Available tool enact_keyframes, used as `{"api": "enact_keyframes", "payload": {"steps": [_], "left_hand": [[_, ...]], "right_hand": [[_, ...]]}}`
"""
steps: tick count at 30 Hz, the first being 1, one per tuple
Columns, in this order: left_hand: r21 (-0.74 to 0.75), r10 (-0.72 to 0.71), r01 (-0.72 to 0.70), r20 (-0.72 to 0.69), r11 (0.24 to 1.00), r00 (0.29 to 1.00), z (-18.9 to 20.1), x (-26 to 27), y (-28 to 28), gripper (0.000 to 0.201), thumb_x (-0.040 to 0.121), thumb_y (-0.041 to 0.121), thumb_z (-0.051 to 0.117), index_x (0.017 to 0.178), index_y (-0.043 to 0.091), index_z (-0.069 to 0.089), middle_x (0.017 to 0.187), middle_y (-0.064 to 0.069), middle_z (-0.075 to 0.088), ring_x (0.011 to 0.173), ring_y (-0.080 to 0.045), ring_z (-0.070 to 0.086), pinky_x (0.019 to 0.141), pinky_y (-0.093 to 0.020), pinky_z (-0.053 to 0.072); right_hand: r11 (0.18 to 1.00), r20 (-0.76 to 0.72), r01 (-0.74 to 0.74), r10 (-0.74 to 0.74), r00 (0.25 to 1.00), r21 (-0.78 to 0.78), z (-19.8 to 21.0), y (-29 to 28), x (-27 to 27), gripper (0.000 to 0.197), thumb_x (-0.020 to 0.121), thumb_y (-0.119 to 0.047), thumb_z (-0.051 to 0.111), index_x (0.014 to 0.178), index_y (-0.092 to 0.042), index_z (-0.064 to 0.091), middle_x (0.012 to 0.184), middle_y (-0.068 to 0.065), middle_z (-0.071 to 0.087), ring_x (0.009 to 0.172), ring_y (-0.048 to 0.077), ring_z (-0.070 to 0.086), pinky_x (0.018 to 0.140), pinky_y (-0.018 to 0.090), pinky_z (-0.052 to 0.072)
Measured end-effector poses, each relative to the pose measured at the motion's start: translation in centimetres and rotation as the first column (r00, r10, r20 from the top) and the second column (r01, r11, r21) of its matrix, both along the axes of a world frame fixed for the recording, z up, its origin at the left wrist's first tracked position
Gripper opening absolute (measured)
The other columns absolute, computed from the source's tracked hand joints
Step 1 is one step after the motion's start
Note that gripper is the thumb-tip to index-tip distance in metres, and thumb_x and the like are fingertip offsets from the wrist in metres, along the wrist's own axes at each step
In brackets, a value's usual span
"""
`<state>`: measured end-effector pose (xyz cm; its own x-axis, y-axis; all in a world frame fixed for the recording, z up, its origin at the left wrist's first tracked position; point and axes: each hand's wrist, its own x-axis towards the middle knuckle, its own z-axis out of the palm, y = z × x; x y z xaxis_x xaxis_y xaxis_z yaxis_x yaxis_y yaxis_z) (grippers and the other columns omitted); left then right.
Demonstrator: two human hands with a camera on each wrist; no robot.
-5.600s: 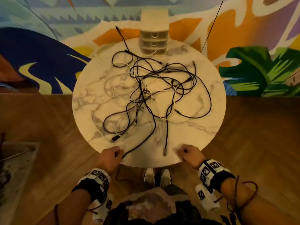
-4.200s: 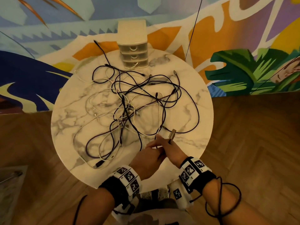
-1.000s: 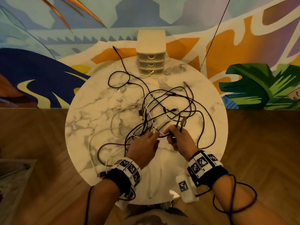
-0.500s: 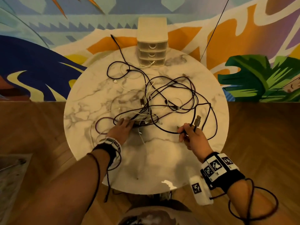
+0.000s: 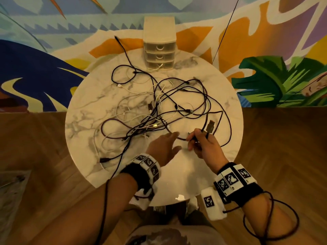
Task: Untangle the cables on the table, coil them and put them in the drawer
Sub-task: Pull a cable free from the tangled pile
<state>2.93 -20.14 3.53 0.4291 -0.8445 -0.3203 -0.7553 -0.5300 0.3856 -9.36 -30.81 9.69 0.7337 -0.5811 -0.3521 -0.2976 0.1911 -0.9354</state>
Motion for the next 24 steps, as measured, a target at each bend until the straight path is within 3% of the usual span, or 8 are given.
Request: {"api": "enact_keyframes", "payload": {"steps": [3, 7, 9, 12, 15, 17, 20, 24], "left_hand": [[0.05, 0.342, -0.34, -0.069, 0.939, 0.937, -0.8, 2.8, -0.6, 0.025, 0.095, 0.028, 0.044, 0.11, 0.017, 0.061, 0.114, -0.011, 0.06, 0.104, -0.03, 0.059, 0.086, -0.036, 0.047], [-0.405, 0.561, -0.52, -0.02, 0.752, 0.828, 3.9, 3.7, -1.6, 0.012, 0.087, 0.008, 0.048, 0.088, 0.015, 0.058, 0.101, -0.01, 0.058, 0.091, -0.029, 0.056, 0.076, -0.036, 0.042], [-0.412, 0.455, -0.423, -0.022, 0.807, 0.89, 5.7, 1.3, -2.4, 0.014, 0.088, 0.01, 0.05, 0.09, 0.014, 0.063, 0.099, -0.008, 0.065, 0.093, -0.026, 0.058, 0.079, -0.035, 0.044], [0.095, 0.092, -0.074, -0.201, 0.993, 0.975, 4.2, -4.7, -1.9, 0.026, 0.094, 0.029, 0.048, 0.088, 0.015, 0.068, 0.09, -0.008, 0.069, 0.086, -0.025, 0.063, 0.077, -0.032, 0.049], [0.437, -0.126, 0.368, -0.49, 0.821, 0.863, 2.9, -11.3, -1.5, 0.032, 0.091, 0.044, 0.052, 0.095, 0.016, 0.067, 0.092, -0.006, 0.068, 0.085, -0.025, 0.062, 0.077, -0.032, 0.048], [0.416, -0.135, 0.374, -0.501, 0.828, 0.855, 3.9, -13.0, -3.2, 0.039, 0.086, 0.056, 0.055, 0.11, 0.026, 0.062, 0.094, 0.0, 0.065, 0.082, -0.018, 0.06, 0.072, -0.027, 0.047], [0.059, -0.067, 0.11, -0.493, 0.992, 0.867, 6.9, -14.1, -9.0, 0.051, 0.084, 0.059, 0.054, 0.125, 0.028, 0.051, 0.082, 0.0, 0.061, 0.067, -0.01, 0.056, 0.057, -0.023, 0.044], [-0.182, -0.173, 0.09, -0.514, 0.979, 0.84, 9.3, -17.5, -15.5, 0.03, 0.094, 0.04, 0.05, 0.091, 0.011, 0.061, 0.07, -0.01, 0.061, 0.055, -0.013, 0.055, 0.056, -0.033, 0.048]], "right_hand": [[0.999, 0.131, 0.043, -0.044, 0.99, 0.015, 1.9, -0.9, -0.9, 0.048, 0.103, -0.031, 0.029, 0.074, -0.01, 0.061, 0.055, 0.011, 0.054, 0.041, 0.012, 0.031, 0.041, 0.021, 0.021], [0.985, 0.131, 0.167, -0.17, 0.977, 0.033, 2.1, -3.5, -3.5, 0.05, 0.103, -0.036, 0.027, 0.081, -0.01, 0.064, 0.055, 0.007, 0.06, 0.042, 0.01, 0.034, 0.039, 0.018, 0.021], [0.959, 0.115, 0.277, -0.282, 0.952, 0.059, 1.7, -5.1, -4.5, 0.05, 0.103, -0.038, 0.028, 0.081, -0.011, 0.065, 0.055, 0.006, 0.06, 0.042, 0.009, 0.041, 0.039, 0.016, 0.025], [0.912, 0.095, 0.397, -0.406, 0.909, 0.105, 2.0, -7.8, -5.8, 0.048, 0.102, -0.037, 0.032, 0.076, -0.009, 0.061, 0.06, 0.004, 0.061, 0.043, 0.005, 0.05, 0.039, 0.016, 0.03], [0.931, 0.069, 0.362, -0.364, 0.929, 0.044, 2.8, -9.8, -8.0, 0.049, 0.102, -0.037, 0.034, 0.07, -0.013, 0.061, 0.055, 0.001, 0.059, 0.04, 0.007, 0.041, 0.037, 0.017, 0.028], [0.951, 0.073, 0.31, -0.307, 0.949, -0.024, 3.0, -10.5, -9.6, 0.051, 0.102, -0.035, 0.033, 0.067, -0.013, 0.062, 0.048, -0.002, 0.056, 0.037, 0.008, 0.037, 0.037, 0.018, 0.026], [0.956, 0.058, 0.26, -0.254, 0.965, -0.133, 3.1, -11.5, -12.6, 0.051, 0.102, -0.034, 0.033, 0.068, -0.011, 0.063, 0.051, 0.003, 0.054, 0.038, 0.008, 0.041, 0.04, 0.02, 0.03], [0.949, 0.061, 0.271, -0.265, 0.962, -0.159, 3.3, -12.5, -15.5, 0.051, 0.102, -0.032, 0.033, 0.075, -0.001, 0.062, 0.054, 0.0, 0.061, 0.044, 0.006, 0.056, 0.044, 0.017, 0.042]]}}
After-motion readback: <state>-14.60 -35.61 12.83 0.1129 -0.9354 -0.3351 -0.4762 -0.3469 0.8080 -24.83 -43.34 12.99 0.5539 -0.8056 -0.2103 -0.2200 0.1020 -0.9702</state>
